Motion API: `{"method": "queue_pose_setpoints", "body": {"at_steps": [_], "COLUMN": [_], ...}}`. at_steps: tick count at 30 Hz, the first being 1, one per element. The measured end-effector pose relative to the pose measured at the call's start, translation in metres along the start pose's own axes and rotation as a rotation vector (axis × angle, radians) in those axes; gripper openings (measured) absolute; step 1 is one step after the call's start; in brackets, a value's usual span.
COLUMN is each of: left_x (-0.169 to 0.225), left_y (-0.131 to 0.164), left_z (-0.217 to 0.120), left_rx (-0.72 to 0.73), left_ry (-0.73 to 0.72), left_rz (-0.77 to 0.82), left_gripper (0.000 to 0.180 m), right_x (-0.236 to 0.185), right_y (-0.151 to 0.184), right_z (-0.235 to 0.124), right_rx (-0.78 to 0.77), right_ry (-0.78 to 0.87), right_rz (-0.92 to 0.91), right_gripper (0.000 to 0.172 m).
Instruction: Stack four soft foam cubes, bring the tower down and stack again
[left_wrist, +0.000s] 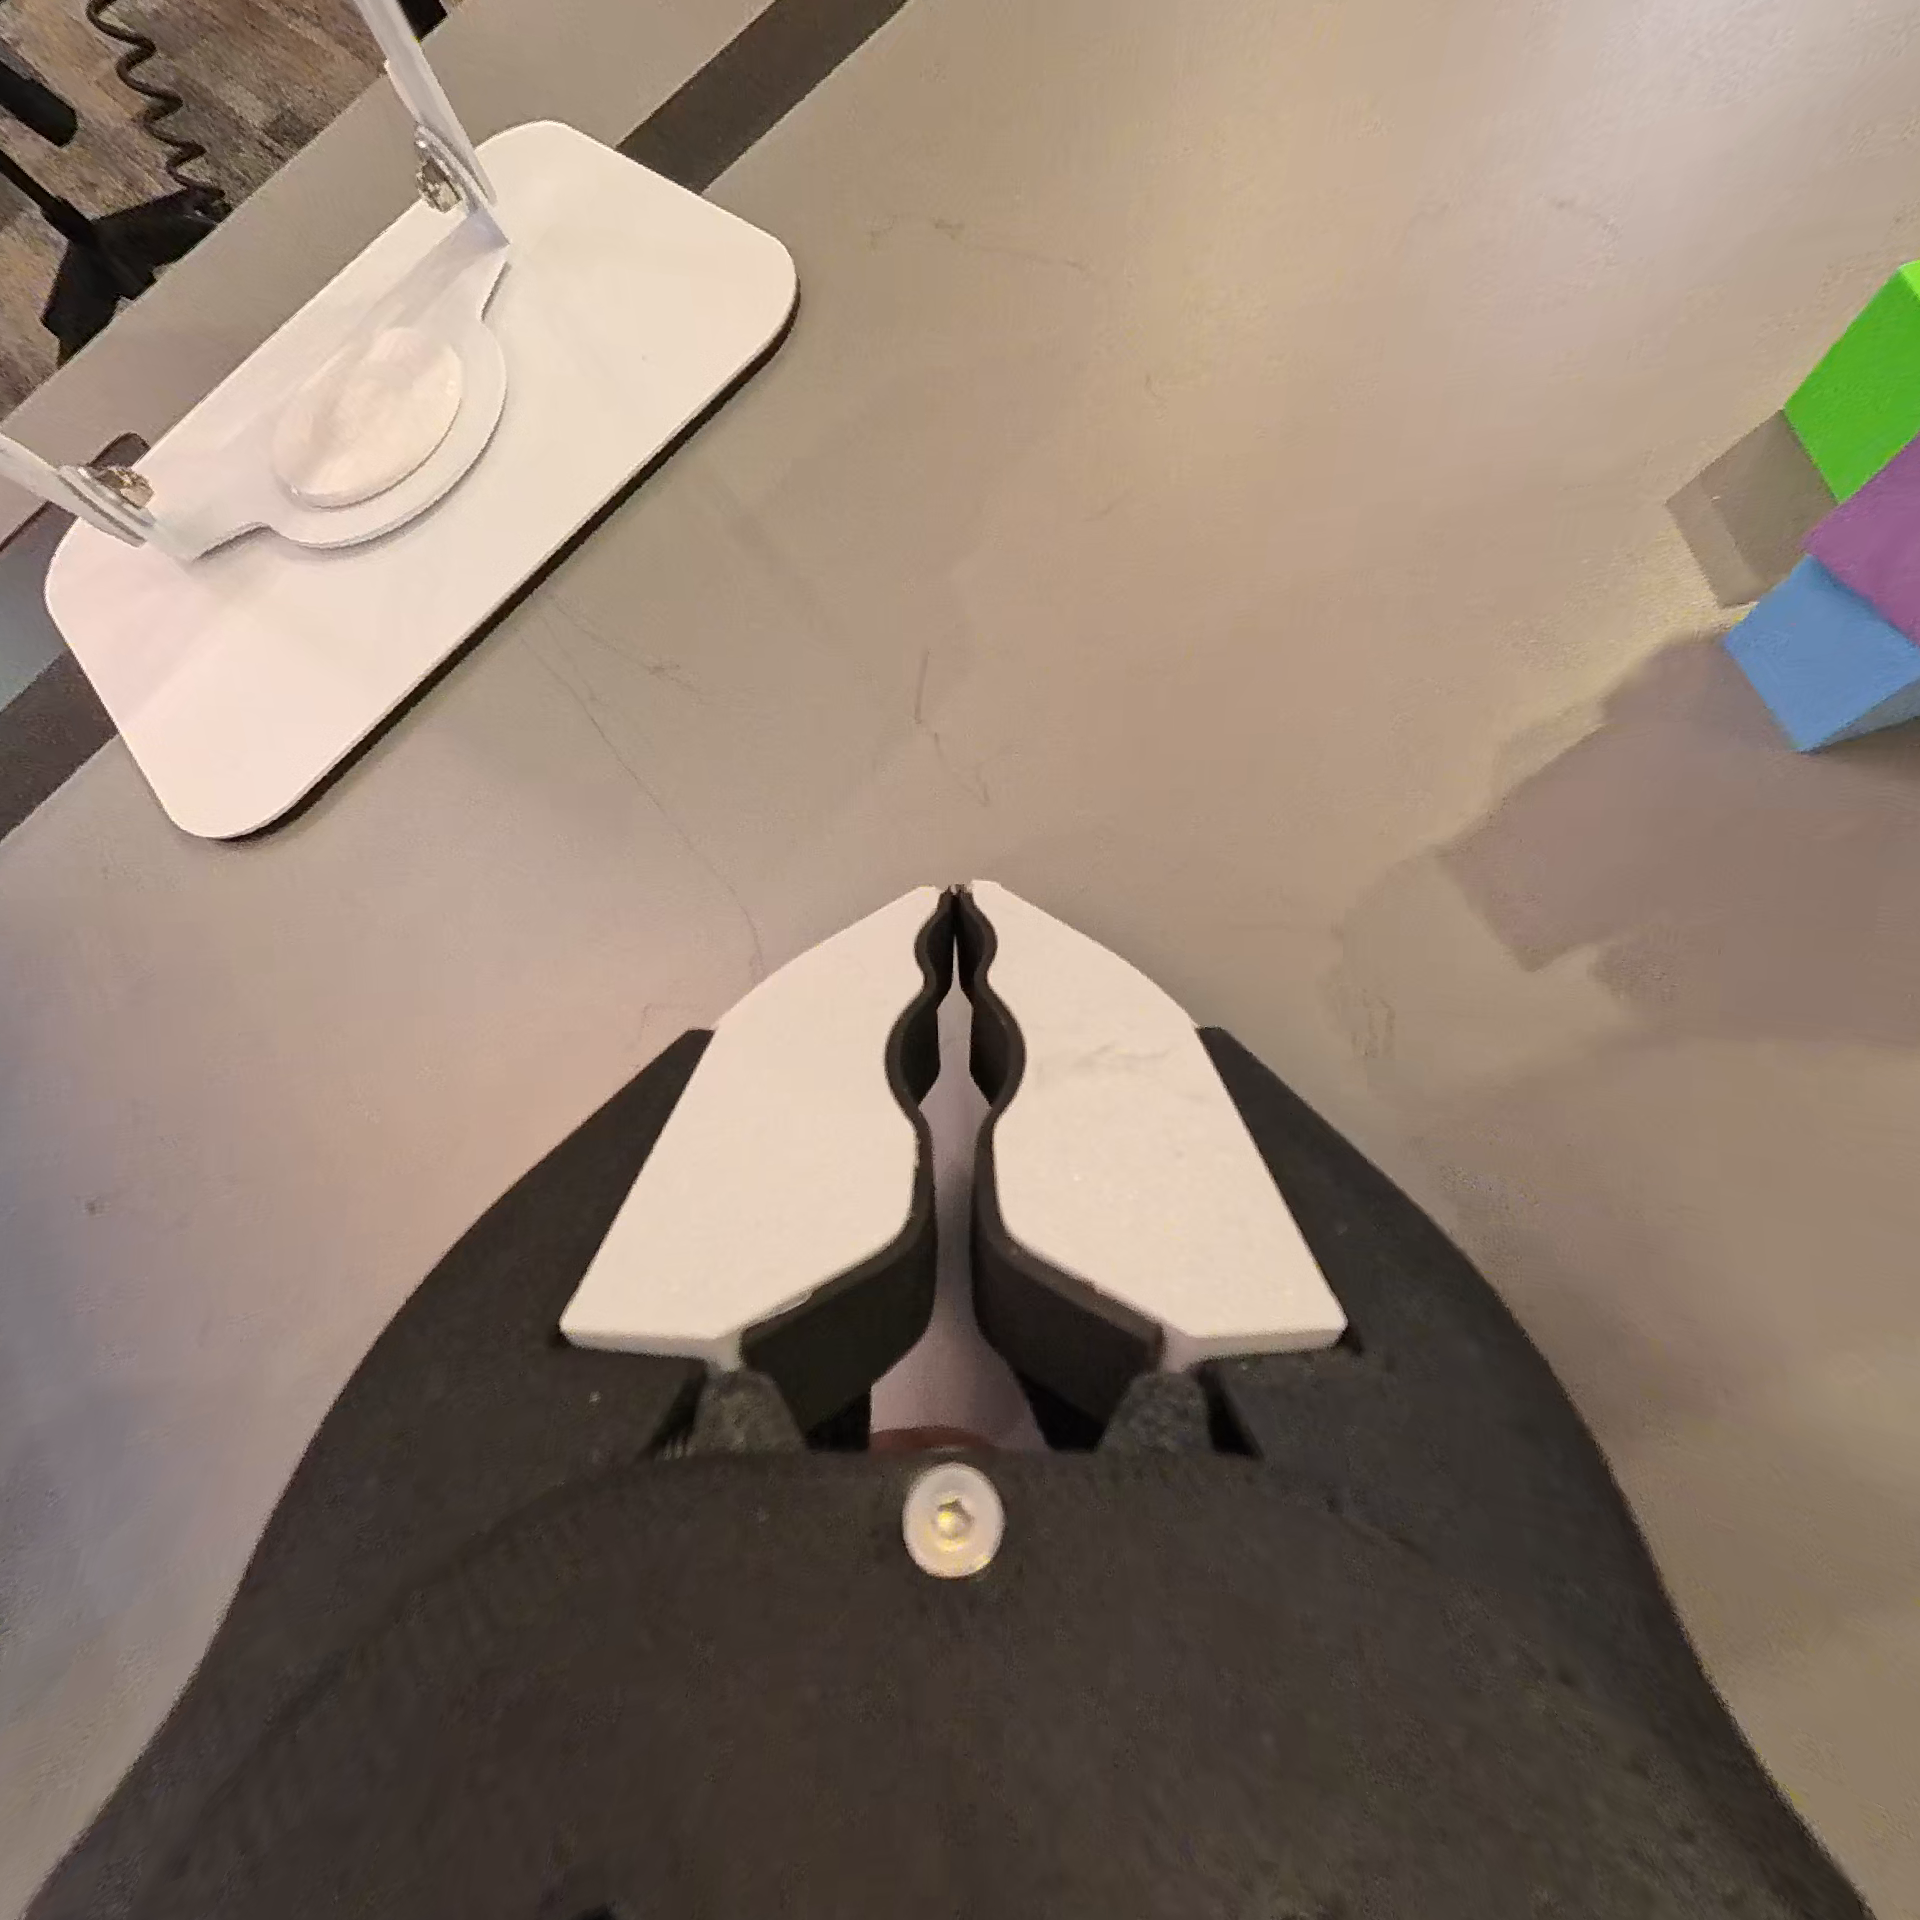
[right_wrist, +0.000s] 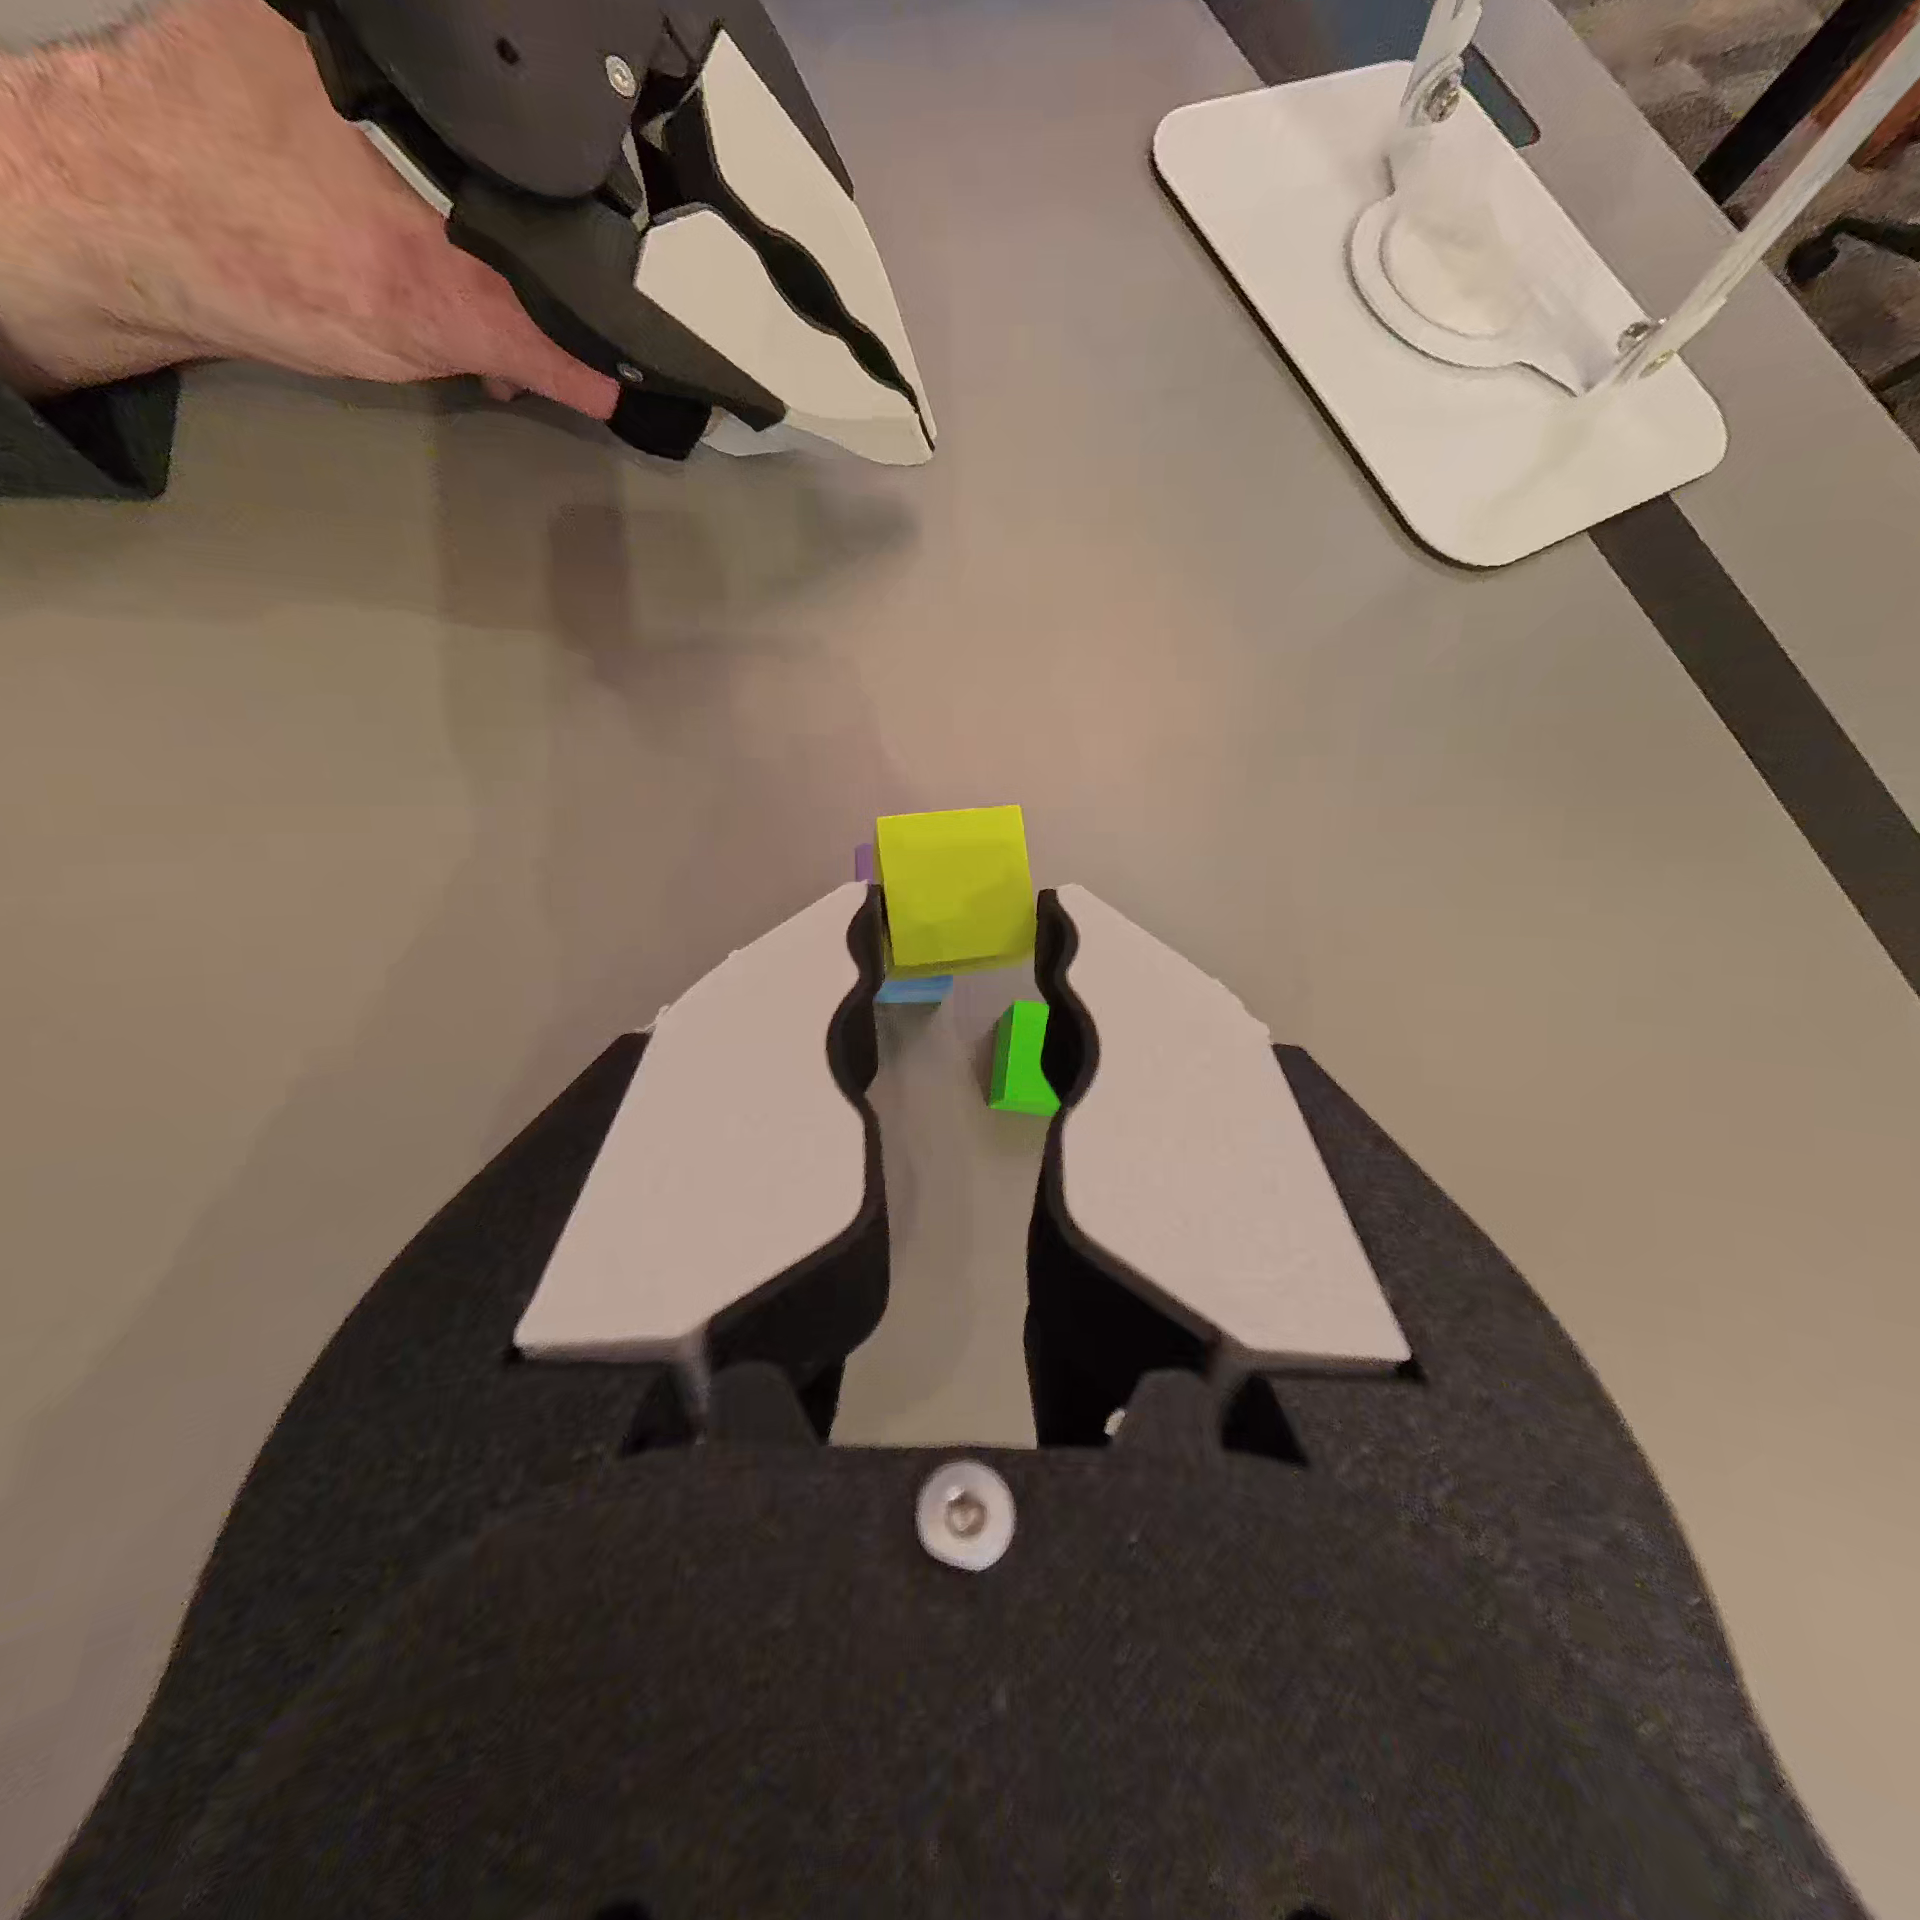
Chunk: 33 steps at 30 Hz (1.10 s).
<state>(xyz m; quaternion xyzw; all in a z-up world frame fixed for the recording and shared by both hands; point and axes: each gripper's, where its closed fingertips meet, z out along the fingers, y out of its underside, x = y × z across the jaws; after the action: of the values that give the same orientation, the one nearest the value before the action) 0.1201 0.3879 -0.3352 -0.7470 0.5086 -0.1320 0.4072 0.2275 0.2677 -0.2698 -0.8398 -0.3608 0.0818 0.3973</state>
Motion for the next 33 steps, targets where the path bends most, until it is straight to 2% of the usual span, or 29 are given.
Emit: {"method": "queue_pose_setpoints", "body": {"at_steps": [15, 18, 21, 27, 33], "left_x": [0.001, 0.001, 0.002, 0.002, 0.002], "left_y": [0.001, 0.001, 0.001, 0.001, 0.002], "left_z": [0.001, 0.001, 0.001, 0.001, 0.001], "left_rx": [-0.006, -0.008, -0.01, -0.011, -0.014], "left_ry": [0.006, 0.005, 0.006, 0.007, 0.005], "left_rz": [0.009, 0.01, 0.012, 0.012, 0.017], "left_gripper": [0.0, 0.0, 0.0, 0.0, 0.0], "right_x": [-0.004, -0.003, -0.005, 0.004, 0.034], "right_y": [0.004, 0.004, 0.005, -0.005, 0.029], "right_z": [0.022, 0.021, 0.022, 0.001, -0.009], "right_rx": [-0.057, -0.057, -0.064, 0.025, -0.026], "right_ry": [-0.008, -0.002, -0.004, 0.01, 0.09], "right_rz": [0.009, 0.007, -0.005, 0.015, 0.073], "right_gripper": [0.027, 0.028, 0.037, 0.042, 0.042]}}
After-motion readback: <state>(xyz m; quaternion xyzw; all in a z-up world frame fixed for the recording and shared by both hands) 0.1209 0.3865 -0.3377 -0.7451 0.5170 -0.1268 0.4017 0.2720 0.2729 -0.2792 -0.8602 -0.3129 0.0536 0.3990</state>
